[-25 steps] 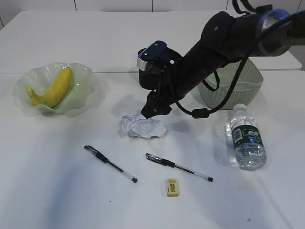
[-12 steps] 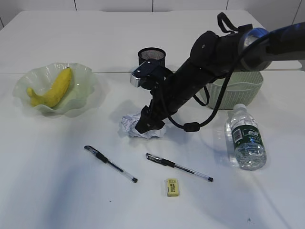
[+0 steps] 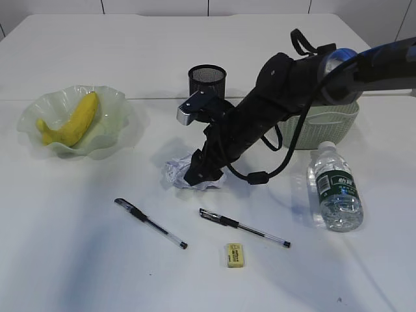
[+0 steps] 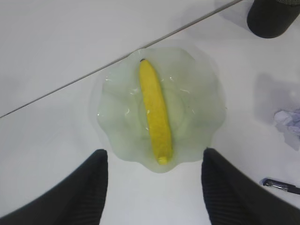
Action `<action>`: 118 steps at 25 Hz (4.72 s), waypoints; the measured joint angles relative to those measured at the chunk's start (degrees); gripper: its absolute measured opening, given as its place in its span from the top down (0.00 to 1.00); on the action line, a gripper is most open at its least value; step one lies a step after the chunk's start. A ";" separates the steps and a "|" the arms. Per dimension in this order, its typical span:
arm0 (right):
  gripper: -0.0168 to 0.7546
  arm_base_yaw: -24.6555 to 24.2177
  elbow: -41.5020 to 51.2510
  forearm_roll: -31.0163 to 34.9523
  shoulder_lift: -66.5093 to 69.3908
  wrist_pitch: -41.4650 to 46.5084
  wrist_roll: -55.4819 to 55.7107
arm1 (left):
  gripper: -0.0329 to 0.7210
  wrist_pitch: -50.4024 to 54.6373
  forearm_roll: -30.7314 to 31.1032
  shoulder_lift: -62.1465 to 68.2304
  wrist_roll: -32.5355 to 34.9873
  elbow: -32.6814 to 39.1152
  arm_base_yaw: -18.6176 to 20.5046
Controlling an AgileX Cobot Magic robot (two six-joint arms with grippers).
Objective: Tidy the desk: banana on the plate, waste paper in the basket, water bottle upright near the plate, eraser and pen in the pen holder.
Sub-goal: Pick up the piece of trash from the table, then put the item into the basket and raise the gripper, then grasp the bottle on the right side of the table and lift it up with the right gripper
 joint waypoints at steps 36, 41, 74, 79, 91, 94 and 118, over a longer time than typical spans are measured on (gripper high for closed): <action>0.98 -4.64 -6.80 3.99 -11.65 -9.10 2.06 | 0.43 0.00 -1.74 0.00 0.10 0.00 0.00; 0.98 -9.76 -6.80 3.99 -11.65 -14.53 2.31 | 0.44 0.00 -3.43 0.00 0.10 0.00 0.00; 0.98 -20.68 -6.47 -7.11 -1.51 -20.63 3.31 | 0.45 0.00 -7.64 0.00 0.10 0.00 0.00; 0.88 -22.42 -6.35 -7.38 -0.53 -20.63 5.82 | 0.45 0.00 -7.78 0.00 0.10 0.00 0.00; 0.59 -22.77 -6.35 -7.20 -0.52 -20.05 6.25 | 0.45 0.00 -9.96 0.00 0.10 0.00 0.00; 0.59 -22.77 -6.35 -5.95 -0.52 -18.29 6.37 | 0.45 0.00 -10.35 0.00 0.10 0.00 0.00; 0.59 -23.03 -6.35 -13.71 -22.66 20.73 33.44 | 0.45 0.00 -16.49 0.00 0.10 0.00 0.00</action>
